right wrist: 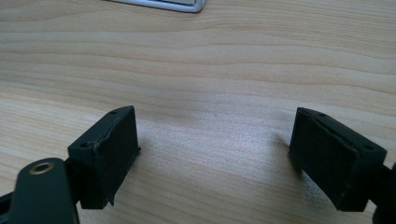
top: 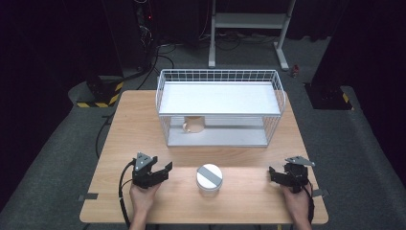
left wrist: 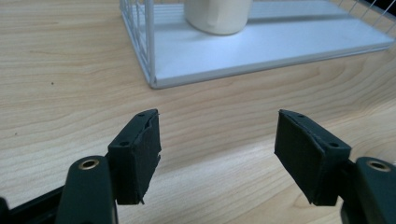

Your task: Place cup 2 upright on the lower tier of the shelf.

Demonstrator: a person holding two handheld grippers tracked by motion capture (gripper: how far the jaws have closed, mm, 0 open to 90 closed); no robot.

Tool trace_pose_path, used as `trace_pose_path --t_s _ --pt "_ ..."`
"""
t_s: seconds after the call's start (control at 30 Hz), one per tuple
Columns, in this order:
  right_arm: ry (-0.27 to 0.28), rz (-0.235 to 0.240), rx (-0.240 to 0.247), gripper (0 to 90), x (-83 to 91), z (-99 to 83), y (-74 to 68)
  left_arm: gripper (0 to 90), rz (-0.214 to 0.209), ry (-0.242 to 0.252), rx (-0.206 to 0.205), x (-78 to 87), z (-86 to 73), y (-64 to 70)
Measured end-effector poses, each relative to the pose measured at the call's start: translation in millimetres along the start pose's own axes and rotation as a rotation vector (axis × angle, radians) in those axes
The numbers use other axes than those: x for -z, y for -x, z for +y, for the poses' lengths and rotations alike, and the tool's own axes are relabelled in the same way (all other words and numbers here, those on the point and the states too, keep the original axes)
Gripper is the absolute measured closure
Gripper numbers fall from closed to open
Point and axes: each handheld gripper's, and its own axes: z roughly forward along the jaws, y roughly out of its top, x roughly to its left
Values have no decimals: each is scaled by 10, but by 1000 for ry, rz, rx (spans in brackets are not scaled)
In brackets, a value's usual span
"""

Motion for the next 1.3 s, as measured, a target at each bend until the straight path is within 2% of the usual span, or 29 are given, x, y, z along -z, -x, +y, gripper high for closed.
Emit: trace_pose_path --t_s 0.13,0.3,0.4,0.47,0.53,0.6,0.63,0.67,0.77,0.8,0.83,1.0,1.13,1.3 --pt "0 0 0 152 0 1 0 311 7 -13 -6 -21 -42 9" --pt "-1 9 9 153 0 1 10 309 67 -69 -57 -99 -116 35" --pt "-2 16 16 153 9 -7 3 306 82 -80 -64 -127 -137 41" --pt "-1 31 31 153 16 -14 -10 306 109 -99 -87 -171 -152 49" --pt "-4 53 44 161 37 -30 -29 306 107 -107 -77 -195 -167 53" --pt "0 85 57 163 56 -44 -50 306 123 -118 -89 -224 -182 54" --pt "0 85 57 163 56 -44 -50 306 123 -118 -89 -224 -182 54" --pt "15 127 58 162 84 -56 -87 305 132 -130 -92 -253 -203 47" --pt "32 150 69 161 111 -59 -127 299 137 -153 -89 -259 -205 37" --pt "43 172 81 161 134 -58 -169 299 136 -149 -82 -259 -206 39" --pt "62 213 121 159 164 -55 -249 296 138 -161 -83 -262 -206 40" --pt "78 298 163 152 189 -74 -421 257 154 -163 -73 -269 -206 41" --pt "94 381 187 145 198 -93 -579 254 149 -167 -67 -272 -202 29" --pt "111 451 247 142 221 -103 -759 253 149 -167 -66 -272 -203 29"
